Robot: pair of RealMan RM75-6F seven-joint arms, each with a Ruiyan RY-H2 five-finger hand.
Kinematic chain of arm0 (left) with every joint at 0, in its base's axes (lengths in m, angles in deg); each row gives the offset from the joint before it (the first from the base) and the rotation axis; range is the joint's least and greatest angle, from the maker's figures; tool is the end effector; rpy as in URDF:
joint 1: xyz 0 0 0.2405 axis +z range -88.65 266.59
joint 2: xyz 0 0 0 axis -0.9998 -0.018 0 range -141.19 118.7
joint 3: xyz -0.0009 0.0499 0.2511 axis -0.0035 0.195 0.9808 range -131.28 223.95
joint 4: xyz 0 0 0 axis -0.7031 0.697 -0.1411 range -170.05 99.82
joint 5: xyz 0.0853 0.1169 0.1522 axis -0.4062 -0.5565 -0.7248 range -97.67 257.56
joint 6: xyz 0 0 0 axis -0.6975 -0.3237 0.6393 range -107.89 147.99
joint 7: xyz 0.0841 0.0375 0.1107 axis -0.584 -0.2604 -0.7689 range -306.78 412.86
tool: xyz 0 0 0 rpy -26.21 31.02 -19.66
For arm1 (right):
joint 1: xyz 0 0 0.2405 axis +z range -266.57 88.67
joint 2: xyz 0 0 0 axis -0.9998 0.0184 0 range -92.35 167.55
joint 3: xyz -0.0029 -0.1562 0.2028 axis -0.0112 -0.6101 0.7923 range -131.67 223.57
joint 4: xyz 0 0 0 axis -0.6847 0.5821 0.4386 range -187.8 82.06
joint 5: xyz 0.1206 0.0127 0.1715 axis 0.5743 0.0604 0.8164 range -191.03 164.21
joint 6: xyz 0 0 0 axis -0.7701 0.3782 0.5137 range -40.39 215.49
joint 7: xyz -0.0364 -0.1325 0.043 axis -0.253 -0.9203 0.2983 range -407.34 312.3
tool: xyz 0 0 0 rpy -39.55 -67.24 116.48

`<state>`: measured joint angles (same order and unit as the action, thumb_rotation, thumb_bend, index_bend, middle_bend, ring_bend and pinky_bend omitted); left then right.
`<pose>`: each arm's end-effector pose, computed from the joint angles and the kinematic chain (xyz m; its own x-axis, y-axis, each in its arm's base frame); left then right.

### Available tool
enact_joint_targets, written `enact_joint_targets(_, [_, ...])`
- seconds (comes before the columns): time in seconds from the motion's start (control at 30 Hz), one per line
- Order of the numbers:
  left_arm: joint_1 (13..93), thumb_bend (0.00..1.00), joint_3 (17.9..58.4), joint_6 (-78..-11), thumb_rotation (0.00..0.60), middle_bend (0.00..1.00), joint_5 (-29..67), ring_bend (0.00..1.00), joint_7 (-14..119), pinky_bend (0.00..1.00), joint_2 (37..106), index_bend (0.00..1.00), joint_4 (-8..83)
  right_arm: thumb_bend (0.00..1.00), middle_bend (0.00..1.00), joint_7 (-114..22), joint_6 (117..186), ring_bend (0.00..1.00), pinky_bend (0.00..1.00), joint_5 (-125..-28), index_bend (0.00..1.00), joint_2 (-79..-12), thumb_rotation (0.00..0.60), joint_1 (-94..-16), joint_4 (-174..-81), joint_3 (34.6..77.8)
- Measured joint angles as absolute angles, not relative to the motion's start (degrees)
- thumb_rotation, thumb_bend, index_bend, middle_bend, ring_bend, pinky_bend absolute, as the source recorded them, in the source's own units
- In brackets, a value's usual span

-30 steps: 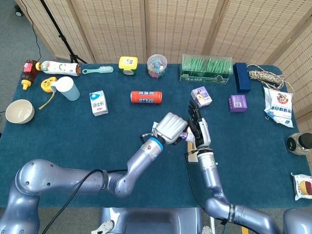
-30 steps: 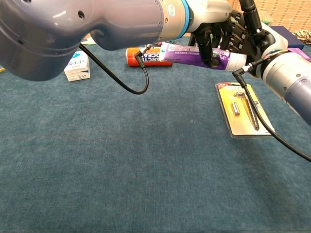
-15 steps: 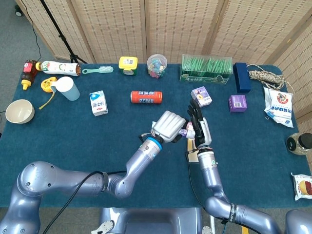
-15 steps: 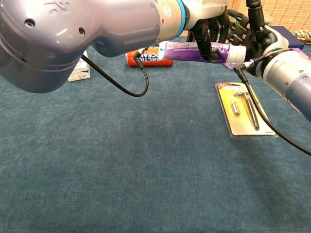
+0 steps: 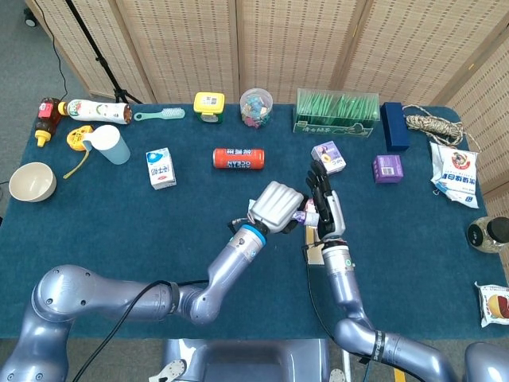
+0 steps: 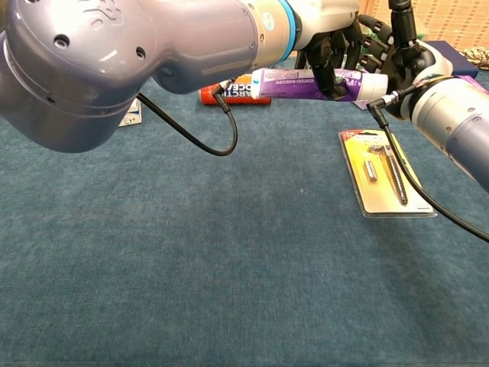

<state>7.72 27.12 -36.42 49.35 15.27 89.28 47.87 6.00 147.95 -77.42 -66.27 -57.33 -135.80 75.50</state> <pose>0.0941 0.3621 -0.0668 0.4625 0.2155 0.8600 0.7712 -0.5763 -0.2703 -0.1266 -0.3505 -0.0183 -0.9468 -0.1348 0.2923 -0.3031 0.0681 -0.9505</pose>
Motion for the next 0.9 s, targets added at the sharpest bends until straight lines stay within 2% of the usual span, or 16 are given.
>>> enact_joint_targets(0.9, [10.1, 0.38, 25.5, -37.5, 0.6, 0.57, 44.4, 0.58, 18.6, 0.53, 91.6, 0.67, 46.0, 0.0, 0.0, 11.2, 146.0, 0.0, 0.0, -77.4, 0.0, -65.8, 0.181, -57.8, -135.9, 77.1])
